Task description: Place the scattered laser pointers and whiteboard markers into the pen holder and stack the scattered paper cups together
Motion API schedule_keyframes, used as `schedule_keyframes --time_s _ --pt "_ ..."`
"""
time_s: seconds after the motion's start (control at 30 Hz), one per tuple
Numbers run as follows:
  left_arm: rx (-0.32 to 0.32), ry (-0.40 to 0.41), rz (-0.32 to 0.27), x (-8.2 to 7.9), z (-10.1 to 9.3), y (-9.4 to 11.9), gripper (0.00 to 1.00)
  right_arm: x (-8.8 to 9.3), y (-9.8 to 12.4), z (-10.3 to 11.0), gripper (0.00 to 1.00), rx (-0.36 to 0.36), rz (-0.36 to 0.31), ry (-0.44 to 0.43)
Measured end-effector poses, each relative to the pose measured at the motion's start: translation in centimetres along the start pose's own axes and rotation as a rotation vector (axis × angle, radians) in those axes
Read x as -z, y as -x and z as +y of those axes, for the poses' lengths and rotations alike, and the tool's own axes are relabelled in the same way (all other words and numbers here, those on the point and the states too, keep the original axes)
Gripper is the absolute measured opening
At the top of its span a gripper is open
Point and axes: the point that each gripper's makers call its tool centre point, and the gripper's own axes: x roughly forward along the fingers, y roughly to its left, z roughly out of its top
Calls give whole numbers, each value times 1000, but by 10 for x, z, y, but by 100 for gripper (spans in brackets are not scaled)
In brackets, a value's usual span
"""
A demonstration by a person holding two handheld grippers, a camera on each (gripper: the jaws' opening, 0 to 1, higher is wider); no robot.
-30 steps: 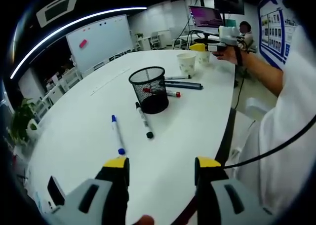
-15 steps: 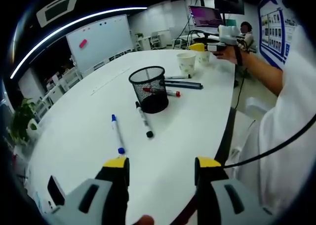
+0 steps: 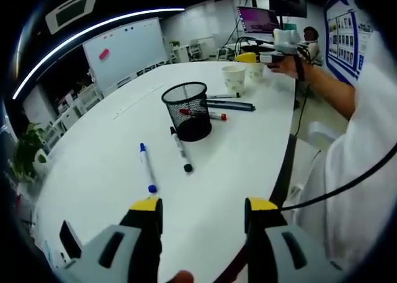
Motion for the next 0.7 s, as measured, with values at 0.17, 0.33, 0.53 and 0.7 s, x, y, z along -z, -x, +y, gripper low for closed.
schedule_keyframes --time_s 0.17,0.33,0.53,0.7 --pt "1 -2 1 0 0 0 54 1 -1 4 86 -10 2 0" --pt "-2 -3 3 0 1 0 54 -3 -1 8 86 -20 -11 2" --pt "-1 -3 2 -1 -3 2 54 -7 -2 17 86 -53 -22 0" --pt "-1 -7 1 -2 -2 2 54 -8 -4 22 86 -67 -22 0"
